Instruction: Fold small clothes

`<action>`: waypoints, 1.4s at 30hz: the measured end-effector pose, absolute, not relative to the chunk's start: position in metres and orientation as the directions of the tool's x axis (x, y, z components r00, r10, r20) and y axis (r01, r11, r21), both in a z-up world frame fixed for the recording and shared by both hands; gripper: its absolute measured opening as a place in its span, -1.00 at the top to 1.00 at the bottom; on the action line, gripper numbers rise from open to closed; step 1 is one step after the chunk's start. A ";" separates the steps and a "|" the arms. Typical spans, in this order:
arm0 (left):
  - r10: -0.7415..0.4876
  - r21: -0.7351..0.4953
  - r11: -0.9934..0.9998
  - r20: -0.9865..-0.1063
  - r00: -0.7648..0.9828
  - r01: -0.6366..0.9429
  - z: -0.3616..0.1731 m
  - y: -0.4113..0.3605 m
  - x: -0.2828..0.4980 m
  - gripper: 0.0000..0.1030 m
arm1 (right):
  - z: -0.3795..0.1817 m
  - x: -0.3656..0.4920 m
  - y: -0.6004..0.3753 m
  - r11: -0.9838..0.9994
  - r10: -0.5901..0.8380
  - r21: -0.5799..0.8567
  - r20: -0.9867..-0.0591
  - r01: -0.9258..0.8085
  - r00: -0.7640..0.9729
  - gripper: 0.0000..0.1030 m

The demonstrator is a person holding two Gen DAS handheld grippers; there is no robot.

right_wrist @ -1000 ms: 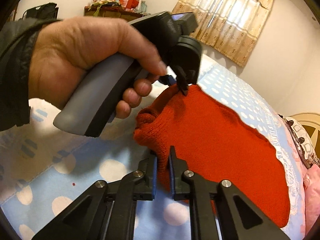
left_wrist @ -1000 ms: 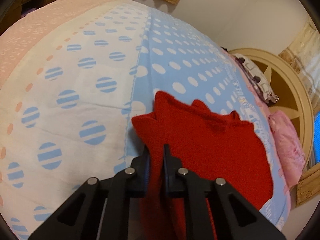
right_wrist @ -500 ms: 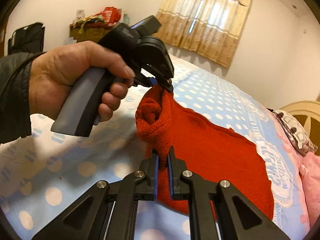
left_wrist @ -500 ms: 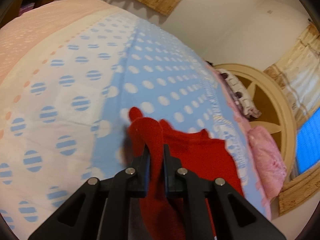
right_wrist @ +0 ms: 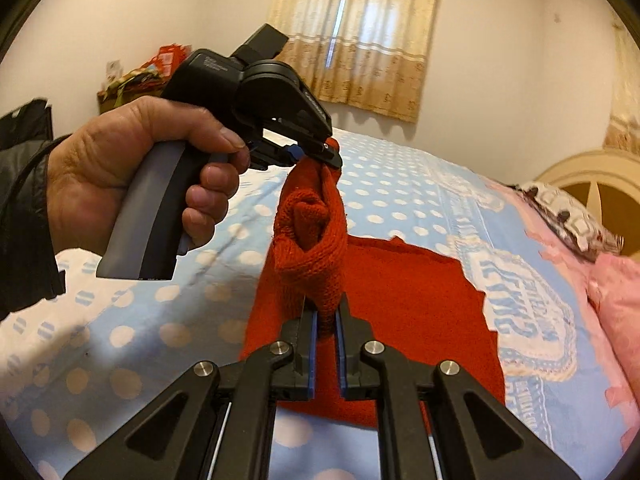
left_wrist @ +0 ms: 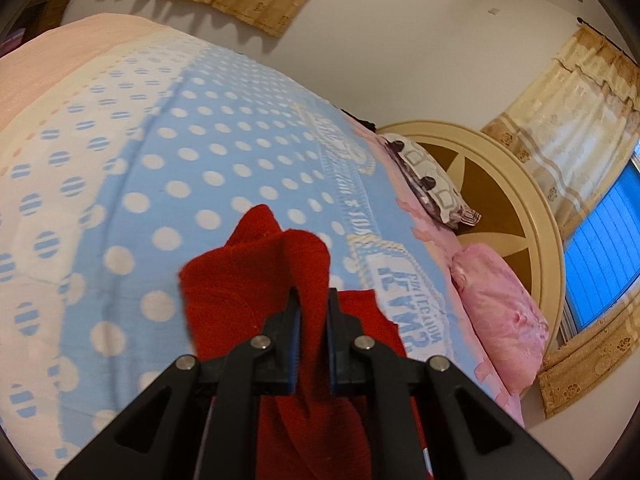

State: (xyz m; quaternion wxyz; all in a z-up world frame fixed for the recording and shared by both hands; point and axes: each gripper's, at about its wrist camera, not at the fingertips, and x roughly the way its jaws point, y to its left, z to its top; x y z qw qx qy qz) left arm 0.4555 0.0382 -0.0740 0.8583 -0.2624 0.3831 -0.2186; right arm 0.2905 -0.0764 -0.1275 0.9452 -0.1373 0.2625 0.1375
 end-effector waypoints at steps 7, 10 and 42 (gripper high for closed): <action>-0.594 -0.600 0.771 -0.555 0.582 0.215 -0.070 -0.001 0.462 0.79 | -0.124 0.295 -0.107 0.953 0.173 -0.118 -0.547 -0.280 0.819 0.88; -0.609 -0.596 0.767 -0.557 0.565 0.239 -0.067 -0.018 0.465 0.79 | -0.123 0.295 -0.121 0.962 0.170 -0.087 -0.552 -0.259 0.816 0.88; -0.579 -0.431 0.813 -0.671 0.464 0.391 -0.099 -0.167 0.459 0.57 | -0.170 0.300 -0.235 0.972 0.217 0.218 -0.716 -0.082 0.663 0.87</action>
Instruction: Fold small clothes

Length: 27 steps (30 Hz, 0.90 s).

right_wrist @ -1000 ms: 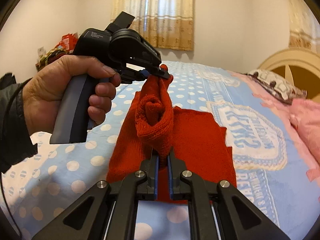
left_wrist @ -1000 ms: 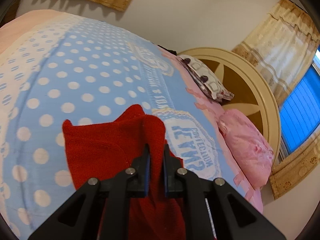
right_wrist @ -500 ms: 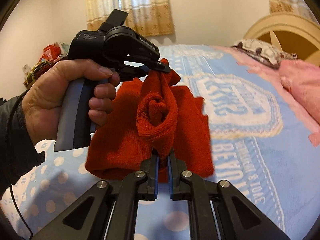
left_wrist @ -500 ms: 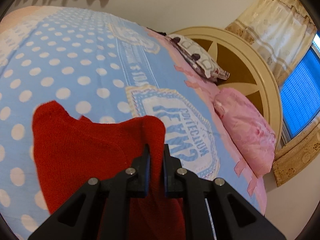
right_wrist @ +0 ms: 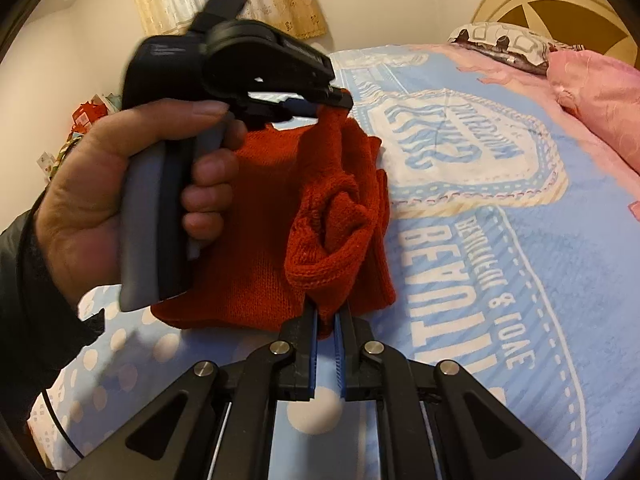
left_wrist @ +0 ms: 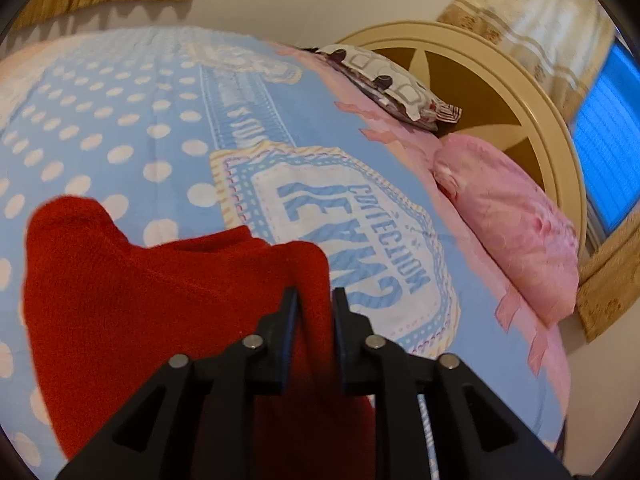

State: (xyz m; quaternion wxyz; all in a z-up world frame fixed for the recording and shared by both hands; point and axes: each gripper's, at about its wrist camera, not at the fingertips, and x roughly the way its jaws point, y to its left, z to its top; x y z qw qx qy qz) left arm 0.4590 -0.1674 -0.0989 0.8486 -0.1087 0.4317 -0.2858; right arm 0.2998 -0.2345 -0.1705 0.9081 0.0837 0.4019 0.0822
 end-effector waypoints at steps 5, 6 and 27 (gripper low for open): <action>-0.555 -0.349 0.824 -0.651 0.518 0.446 -0.082 -0.152 0.434 0.19 | -0.177 0.298 -0.236 0.966 0.245 0.242 -0.732 -0.093 0.636 0.87; -0.535 -0.310 0.835 -0.650 0.539 0.454 -0.079 -0.145 0.424 0.07 | -0.178 0.298 -0.237 0.965 0.249 0.246 -0.735 -0.093 0.631 0.87; -0.346 -0.087 0.914 -0.677 0.650 0.397 -0.138 -0.065 0.317 -0.50 | -0.136 0.258 -0.256 0.981 0.118 0.194 -0.630 0.008 0.768 0.19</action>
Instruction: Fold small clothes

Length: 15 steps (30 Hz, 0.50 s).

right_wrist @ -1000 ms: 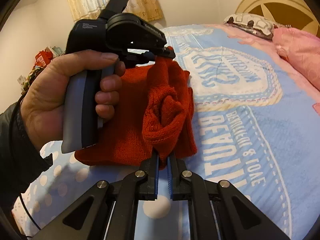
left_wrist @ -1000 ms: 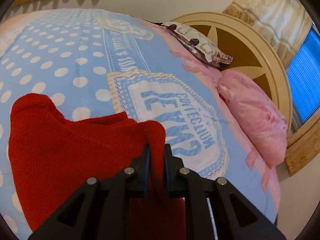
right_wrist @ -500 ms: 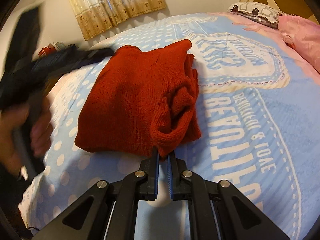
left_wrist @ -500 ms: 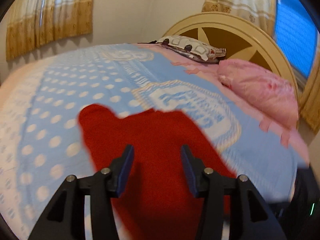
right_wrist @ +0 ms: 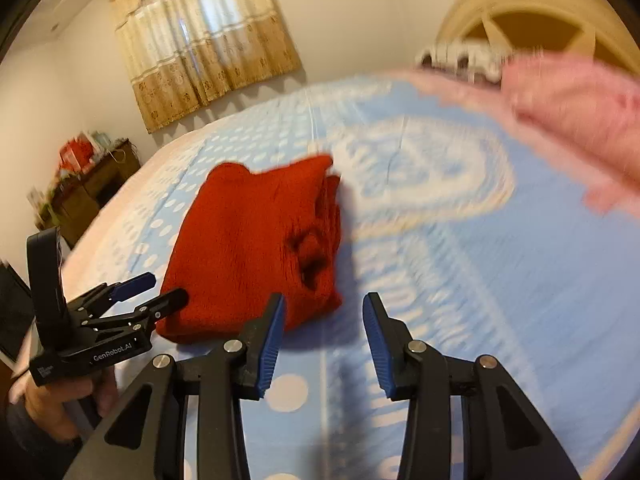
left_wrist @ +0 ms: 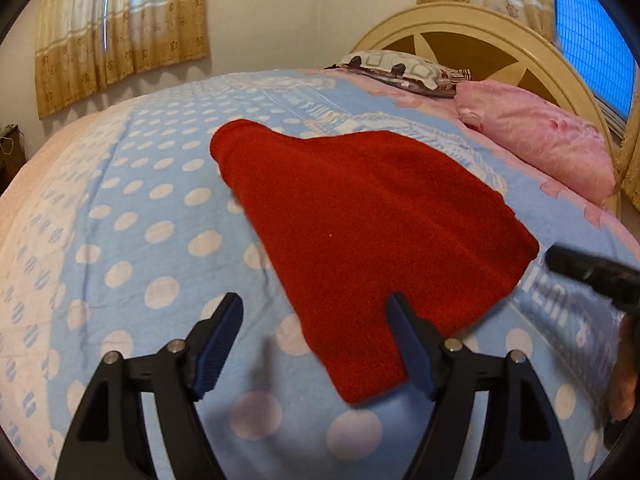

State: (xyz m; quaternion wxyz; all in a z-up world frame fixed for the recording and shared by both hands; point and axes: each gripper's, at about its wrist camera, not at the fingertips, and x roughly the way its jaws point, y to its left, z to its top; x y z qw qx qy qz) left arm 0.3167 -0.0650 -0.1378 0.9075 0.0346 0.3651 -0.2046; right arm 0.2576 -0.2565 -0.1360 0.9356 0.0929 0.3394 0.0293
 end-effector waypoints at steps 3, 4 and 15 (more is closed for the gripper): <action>-0.348 -0.090 0.915 -0.672 0.654 0.394 -0.140 -0.064 0.314 -0.53 | -0.117 0.275 -0.240 0.980 0.182 0.183 -0.631 -0.084 0.754 0.20; -0.347 -0.089 0.915 -0.670 0.656 0.393 -0.140 -0.064 0.313 -0.53 | -0.112 0.282 -0.233 0.977 0.204 0.177 -0.628 -0.117 0.751 0.20; -0.354 -0.127 0.924 -0.638 0.684 0.360 -0.140 -0.052 0.311 -0.83 | -0.162 0.404 -0.231 0.985 0.167 0.158 -0.806 -0.065 0.568 0.34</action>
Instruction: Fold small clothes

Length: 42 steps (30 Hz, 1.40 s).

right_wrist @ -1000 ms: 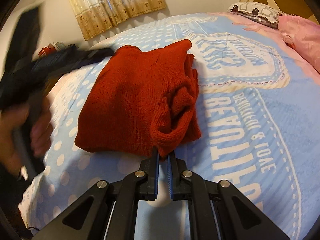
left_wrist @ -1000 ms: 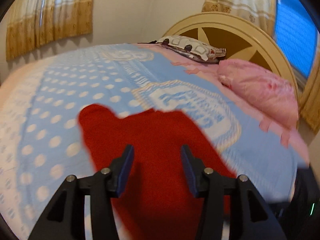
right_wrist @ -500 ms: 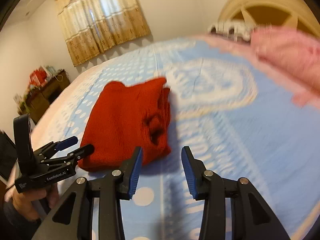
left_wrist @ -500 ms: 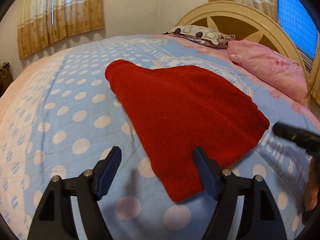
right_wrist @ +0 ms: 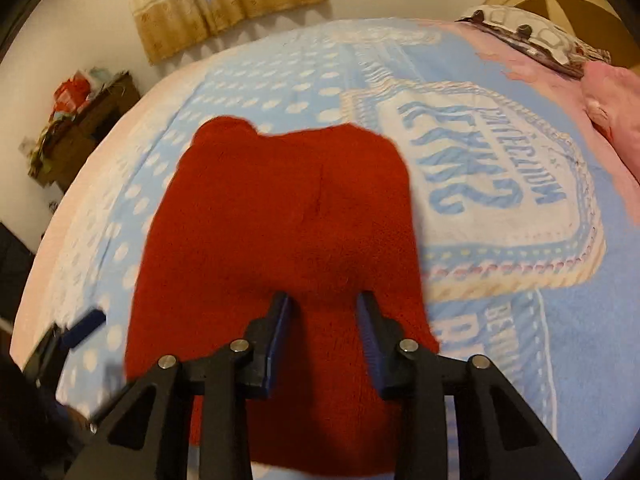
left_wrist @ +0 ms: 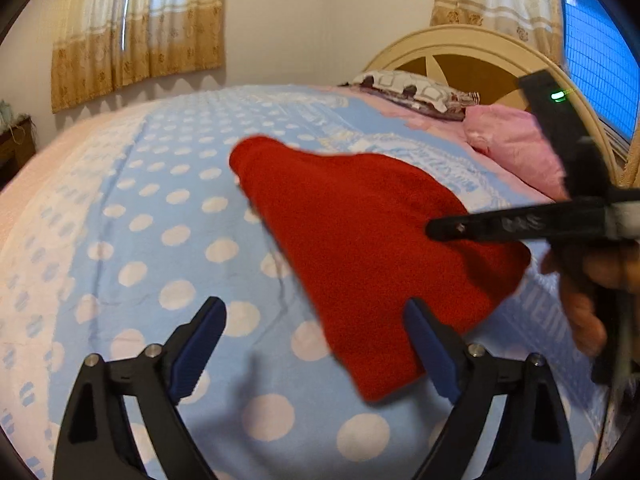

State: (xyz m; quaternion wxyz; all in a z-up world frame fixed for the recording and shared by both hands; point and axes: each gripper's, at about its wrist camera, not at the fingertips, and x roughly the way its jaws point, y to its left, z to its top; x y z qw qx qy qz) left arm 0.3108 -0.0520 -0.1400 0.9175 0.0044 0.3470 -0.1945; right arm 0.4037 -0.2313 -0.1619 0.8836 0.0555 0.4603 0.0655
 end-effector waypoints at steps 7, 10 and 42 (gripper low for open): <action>-0.372 -0.169 0.919 -0.668 0.645 0.356 -0.152 -0.049 0.316 -0.92 | -0.130 0.393 -0.186 0.986 0.102 -0.010 -0.760 -0.168 0.642 0.29; -0.375 -0.179 0.919 -0.669 0.641 0.351 -0.153 -0.048 0.315 -0.95 | -0.128 0.406 -0.160 0.967 0.144 -0.026 -0.764 -0.253 0.629 0.28; -0.344 -0.144 0.933 -0.634 0.693 0.331 -0.106 -0.041 0.319 -1.00 | -0.123 0.434 -0.243 0.991 0.115 0.036 -0.723 -0.128 0.681 0.14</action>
